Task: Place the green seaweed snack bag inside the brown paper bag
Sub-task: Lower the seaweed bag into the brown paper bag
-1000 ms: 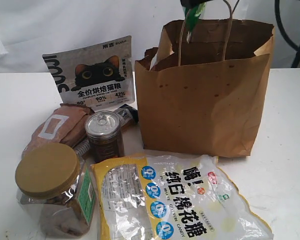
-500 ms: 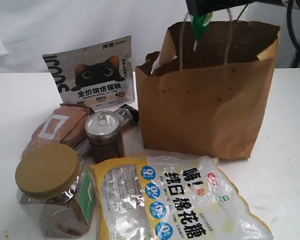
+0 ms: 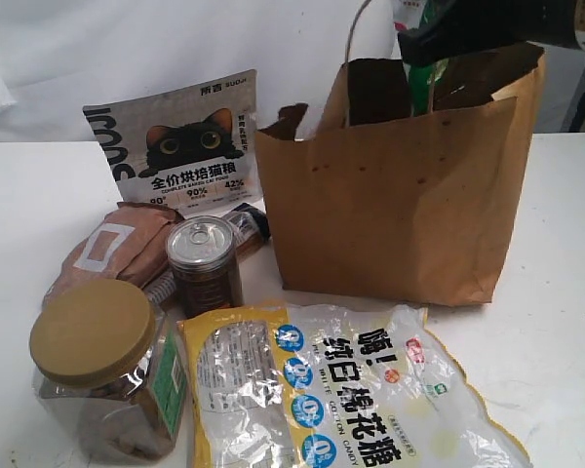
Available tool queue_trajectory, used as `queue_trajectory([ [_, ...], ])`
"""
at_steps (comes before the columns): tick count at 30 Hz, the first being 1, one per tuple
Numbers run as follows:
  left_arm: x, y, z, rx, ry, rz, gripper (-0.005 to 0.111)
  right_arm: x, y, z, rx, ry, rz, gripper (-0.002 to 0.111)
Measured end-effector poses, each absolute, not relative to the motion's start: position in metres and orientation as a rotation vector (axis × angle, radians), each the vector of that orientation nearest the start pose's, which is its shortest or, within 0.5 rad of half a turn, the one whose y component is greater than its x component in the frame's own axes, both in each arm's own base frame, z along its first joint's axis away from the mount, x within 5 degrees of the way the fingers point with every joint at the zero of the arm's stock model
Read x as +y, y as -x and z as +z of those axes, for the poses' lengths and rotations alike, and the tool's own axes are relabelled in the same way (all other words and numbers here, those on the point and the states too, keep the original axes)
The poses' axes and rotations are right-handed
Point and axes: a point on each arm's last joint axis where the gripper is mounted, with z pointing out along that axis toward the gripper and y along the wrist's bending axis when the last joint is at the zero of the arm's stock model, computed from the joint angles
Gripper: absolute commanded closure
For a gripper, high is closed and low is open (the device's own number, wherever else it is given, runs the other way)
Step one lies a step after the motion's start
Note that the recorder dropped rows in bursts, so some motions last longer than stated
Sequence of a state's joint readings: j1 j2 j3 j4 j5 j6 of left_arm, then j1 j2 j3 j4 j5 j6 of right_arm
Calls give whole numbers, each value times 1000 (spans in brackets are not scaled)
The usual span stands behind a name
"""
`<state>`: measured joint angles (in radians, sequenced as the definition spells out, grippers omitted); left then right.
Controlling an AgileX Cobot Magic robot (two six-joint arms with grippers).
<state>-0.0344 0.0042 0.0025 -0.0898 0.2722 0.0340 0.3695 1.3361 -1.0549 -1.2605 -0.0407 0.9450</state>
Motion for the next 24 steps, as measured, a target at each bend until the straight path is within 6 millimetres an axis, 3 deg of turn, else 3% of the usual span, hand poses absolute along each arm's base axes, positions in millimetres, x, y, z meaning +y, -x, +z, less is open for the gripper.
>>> queue_trajectory([
  [7, -4, -55, 188, 1762, -2, -84, 107, 120, -287, 358, 1629, 654, 116, 108],
  [15, -4, -55, 188, 1762, -2, -84, 107, 127, -282, 390, 1494, 681, 195, 108],
  [24, -4, -55, 188, 1762, -2, -84, 107, 127, -281, 394, 1487, 663, 220, 108],
])
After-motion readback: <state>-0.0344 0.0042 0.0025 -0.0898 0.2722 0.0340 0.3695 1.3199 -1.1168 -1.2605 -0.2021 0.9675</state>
